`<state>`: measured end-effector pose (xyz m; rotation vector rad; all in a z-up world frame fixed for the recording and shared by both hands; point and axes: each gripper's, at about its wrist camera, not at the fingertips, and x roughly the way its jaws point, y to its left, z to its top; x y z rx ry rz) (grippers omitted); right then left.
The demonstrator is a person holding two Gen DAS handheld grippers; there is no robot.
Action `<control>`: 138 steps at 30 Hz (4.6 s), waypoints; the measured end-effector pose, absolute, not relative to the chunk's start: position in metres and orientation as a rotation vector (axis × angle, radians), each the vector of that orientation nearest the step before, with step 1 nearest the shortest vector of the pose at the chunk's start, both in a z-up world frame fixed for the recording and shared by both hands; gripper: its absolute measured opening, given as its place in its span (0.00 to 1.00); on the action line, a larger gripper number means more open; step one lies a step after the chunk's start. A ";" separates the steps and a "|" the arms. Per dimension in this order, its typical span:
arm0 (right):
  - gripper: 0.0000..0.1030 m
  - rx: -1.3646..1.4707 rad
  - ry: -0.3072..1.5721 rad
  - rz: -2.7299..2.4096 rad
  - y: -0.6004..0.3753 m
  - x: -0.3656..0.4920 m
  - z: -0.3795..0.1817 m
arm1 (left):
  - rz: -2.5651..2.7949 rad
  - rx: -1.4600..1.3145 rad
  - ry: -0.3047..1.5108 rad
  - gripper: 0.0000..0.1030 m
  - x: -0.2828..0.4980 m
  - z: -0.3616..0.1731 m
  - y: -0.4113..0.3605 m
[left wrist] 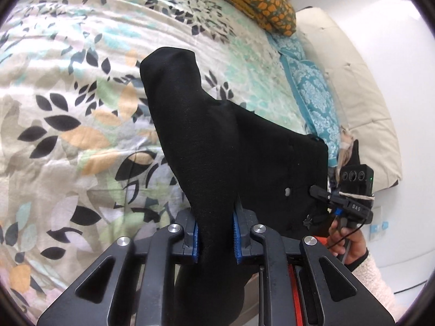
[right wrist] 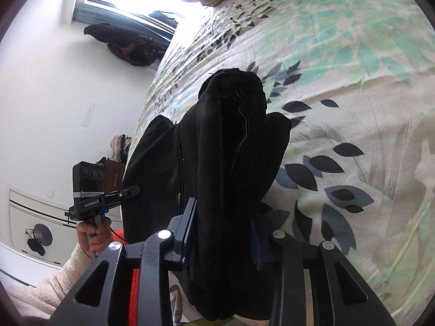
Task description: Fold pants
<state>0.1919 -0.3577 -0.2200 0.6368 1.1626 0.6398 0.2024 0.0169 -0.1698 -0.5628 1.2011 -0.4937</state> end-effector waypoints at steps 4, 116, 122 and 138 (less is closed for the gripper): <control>0.33 0.691 1.094 0.690 -0.348 0.201 -0.184 | -0.489 -0.605 1.146 0.17 0.205 -0.141 0.036; 1.00 -0.012 0.971 0.114 -0.193 0.006 -0.077 | 0.091 0.107 1.025 0.86 0.021 -0.070 -0.044; 1.00 -0.012 0.970 0.113 -0.193 0.006 -0.077 | 0.089 0.109 1.024 0.86 0.021 -0.070 -0.045; 1.00 -0.020 0.963 0.113 -0.193 0.005 -0.075 | 0.088 0.116 1.022 0.86 0.019 -0.071 -0.046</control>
